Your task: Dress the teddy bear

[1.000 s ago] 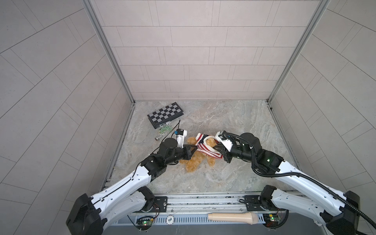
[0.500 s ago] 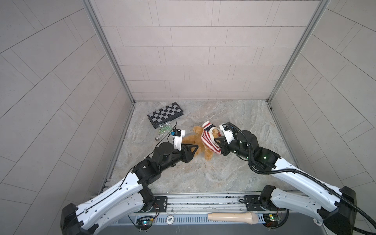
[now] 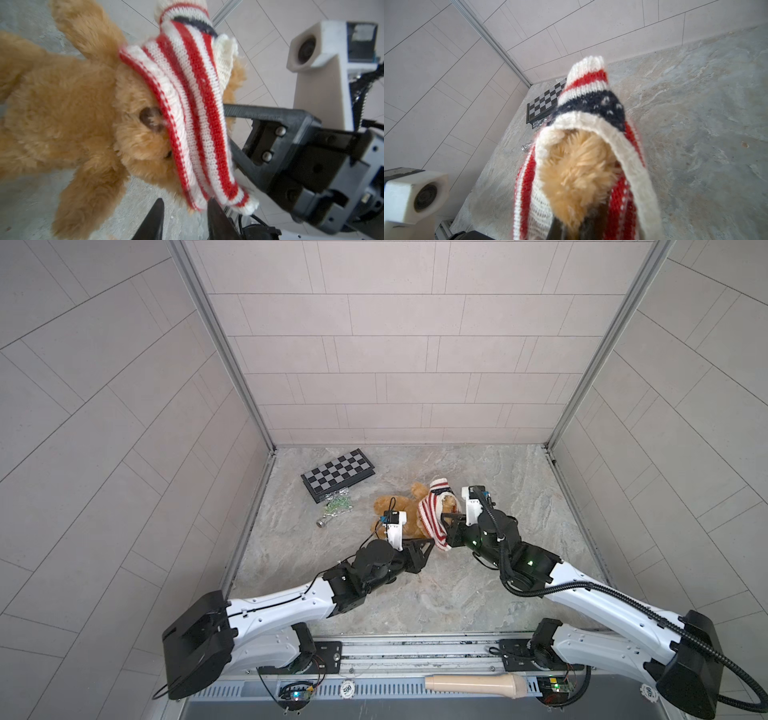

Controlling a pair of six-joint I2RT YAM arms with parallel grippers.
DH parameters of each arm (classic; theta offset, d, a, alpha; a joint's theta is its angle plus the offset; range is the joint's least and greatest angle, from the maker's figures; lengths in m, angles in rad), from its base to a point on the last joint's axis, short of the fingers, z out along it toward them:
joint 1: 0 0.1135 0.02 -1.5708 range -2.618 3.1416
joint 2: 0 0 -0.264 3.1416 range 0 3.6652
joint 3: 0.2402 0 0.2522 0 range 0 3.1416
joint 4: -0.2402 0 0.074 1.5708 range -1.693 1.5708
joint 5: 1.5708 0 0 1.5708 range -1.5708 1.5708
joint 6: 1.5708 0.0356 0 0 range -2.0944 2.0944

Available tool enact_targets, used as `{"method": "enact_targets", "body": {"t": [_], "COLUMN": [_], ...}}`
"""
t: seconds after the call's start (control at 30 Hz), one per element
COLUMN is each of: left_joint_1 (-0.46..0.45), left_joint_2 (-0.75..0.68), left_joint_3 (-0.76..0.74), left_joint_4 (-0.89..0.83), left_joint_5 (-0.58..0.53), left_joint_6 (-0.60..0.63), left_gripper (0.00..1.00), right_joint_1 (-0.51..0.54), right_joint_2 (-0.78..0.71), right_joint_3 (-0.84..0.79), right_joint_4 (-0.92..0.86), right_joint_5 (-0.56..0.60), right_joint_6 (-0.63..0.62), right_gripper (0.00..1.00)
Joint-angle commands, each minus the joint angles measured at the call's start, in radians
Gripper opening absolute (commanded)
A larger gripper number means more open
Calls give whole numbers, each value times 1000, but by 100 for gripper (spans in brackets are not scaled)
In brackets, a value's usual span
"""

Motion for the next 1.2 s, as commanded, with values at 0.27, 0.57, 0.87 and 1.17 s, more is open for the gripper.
{"method": "enact_targets", "body": {"t": [0.27, 0.57, 0.87, 1.17], "left_joint_1": [-3, -16, -83, -35], "left_joint_2": [113, 112, 70, 59], "left_joint_3": [15, 0, -79, -120], "left_joint_4": [198, 155, -83, -137], "left_joint_5": [-1, 23, -34, -71], "left_joint_6": [-88, -90, -81, -31], "left_gripper": [25, 0, 0, 0], "right_joint_1": [17, 17, 17, 17], "right_joint_2": [-12, -21, -55, -73], "right_joint_3": [-21, -29, -62, -55], "right_joint_4": [139, 135, 146, 145], "right_joint_5": [42, 73, 106, 19], "right_joint_6": [79, 83, 109, 115], "right_gripper": [0, 0, 0, 0]}}
